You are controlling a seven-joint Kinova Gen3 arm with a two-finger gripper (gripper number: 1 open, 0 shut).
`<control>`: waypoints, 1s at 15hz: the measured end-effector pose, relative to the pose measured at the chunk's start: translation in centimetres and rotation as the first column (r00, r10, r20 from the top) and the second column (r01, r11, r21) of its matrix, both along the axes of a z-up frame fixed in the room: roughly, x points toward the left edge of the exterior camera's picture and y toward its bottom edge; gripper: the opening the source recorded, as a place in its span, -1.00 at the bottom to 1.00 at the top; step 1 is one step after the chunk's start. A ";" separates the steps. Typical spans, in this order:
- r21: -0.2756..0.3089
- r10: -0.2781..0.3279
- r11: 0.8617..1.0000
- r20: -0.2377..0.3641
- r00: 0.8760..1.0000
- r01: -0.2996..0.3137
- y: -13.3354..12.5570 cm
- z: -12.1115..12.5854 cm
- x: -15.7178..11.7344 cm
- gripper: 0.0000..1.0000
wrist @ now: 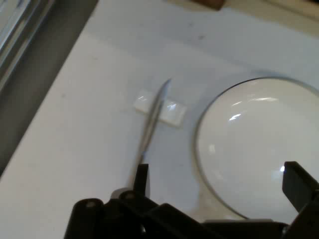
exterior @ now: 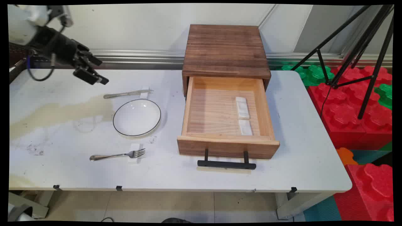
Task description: Pick up the knife from the left of the white plate
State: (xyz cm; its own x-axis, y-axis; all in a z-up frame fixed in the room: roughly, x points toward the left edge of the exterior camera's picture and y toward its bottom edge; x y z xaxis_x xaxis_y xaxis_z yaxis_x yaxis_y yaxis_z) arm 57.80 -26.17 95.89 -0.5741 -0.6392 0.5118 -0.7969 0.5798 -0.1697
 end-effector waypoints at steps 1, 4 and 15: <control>-0.001 0.003 1.000 0.027 1.000 -0.003 -1.1 -0.6 0.3 1.00; 0.015 -0.021 1.000 0.099 0.995 0.019 -4.3 -2.7 1.0 1.00; 0.130 -0.183 0.979 0.241 0.953 0.155 -13.3 -9.0 1.4 1.00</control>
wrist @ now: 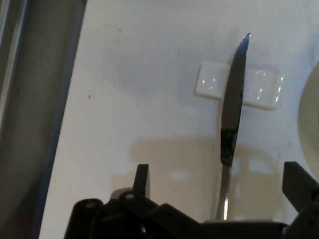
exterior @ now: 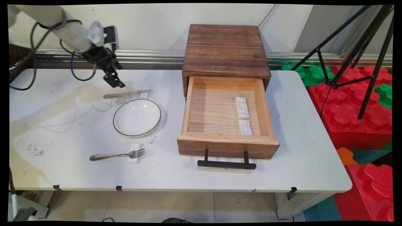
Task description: Pick up the knife from the left of the white plate
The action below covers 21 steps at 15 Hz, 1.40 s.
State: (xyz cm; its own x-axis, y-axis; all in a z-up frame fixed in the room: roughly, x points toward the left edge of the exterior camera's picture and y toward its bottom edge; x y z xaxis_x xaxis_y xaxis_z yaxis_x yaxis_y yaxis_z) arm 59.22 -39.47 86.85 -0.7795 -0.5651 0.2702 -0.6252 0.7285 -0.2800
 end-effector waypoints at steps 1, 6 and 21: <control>0.009 -0.008 1.000 0.005 1.000 0.008 -0.5 -0.3 -0.1 1.00; 0.080 -0.042 0.996 0.018 0.999 0.041 -3.5 -2.9 -0.4 1.00; 0.183 -0.037 0.982 -0.005 0.999 0.037 -6.7 -6.6 -1.3 -1.00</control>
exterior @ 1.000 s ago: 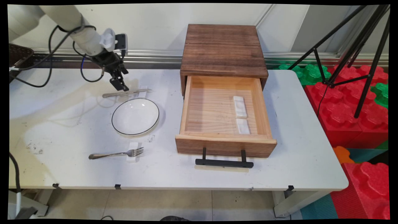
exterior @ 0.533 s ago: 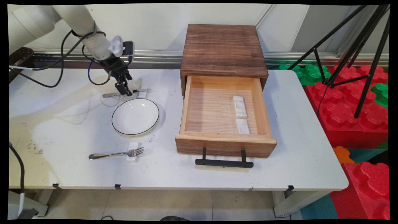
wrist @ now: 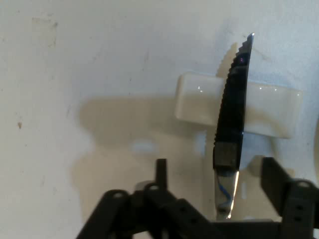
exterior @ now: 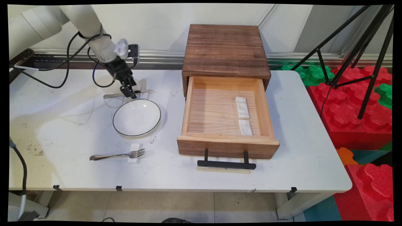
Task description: Pick up the knife from the left of the white plate, then place the picked object into the drawer
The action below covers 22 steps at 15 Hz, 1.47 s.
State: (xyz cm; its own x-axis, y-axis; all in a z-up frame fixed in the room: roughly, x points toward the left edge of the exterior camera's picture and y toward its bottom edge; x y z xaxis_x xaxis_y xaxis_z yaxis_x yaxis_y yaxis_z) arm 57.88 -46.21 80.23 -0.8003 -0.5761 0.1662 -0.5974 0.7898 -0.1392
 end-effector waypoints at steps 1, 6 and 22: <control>0.003 0.002 1.000 -0.001 1.000 -0.002 0.0 0.0 -0.1 -1.00; 0.003 0.009 1.000 0.004 1.000 -0.009 -0.1 0.1 -0.4 -1.00; -0.214 0.214 0.953 -0.022 0.977 -0.214 3.1 9.9 -2.7 -1.00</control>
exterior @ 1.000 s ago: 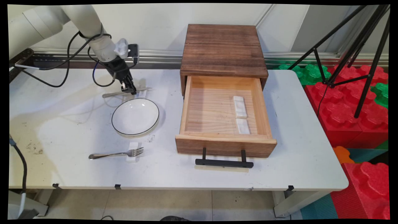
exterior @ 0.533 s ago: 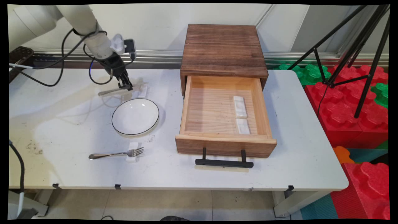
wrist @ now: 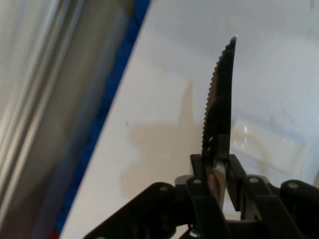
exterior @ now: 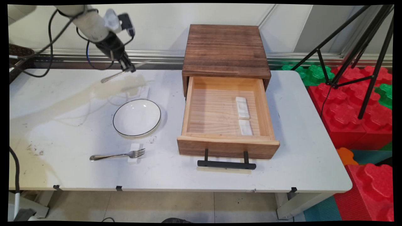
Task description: Place the picked object into the drawer
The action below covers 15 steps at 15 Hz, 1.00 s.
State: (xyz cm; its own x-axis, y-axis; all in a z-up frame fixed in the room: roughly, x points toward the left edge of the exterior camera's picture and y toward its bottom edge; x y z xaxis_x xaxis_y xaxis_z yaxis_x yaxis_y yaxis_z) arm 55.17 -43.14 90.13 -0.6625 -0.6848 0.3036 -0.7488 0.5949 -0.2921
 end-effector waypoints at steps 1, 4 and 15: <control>-0.028 0.004 1.000 -0.009 1.000 -0.004 0.1 1.3 -0.6 -1.00; -0.100 -0.009 0.995 -0.027 1.000 0.006 0.1 4.9 -2.9 -1.00; -0.209 -0.214 0.960 -0.110 0.971 0.188 0.8 12.6 -15.3 -1.00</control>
State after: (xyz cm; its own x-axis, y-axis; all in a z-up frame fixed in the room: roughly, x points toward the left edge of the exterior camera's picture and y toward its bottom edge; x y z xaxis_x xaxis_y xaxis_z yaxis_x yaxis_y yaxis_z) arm 39.92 -42.31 102.74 -0.7261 -0.4603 0.5108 -0.6590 0.6780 -0.3256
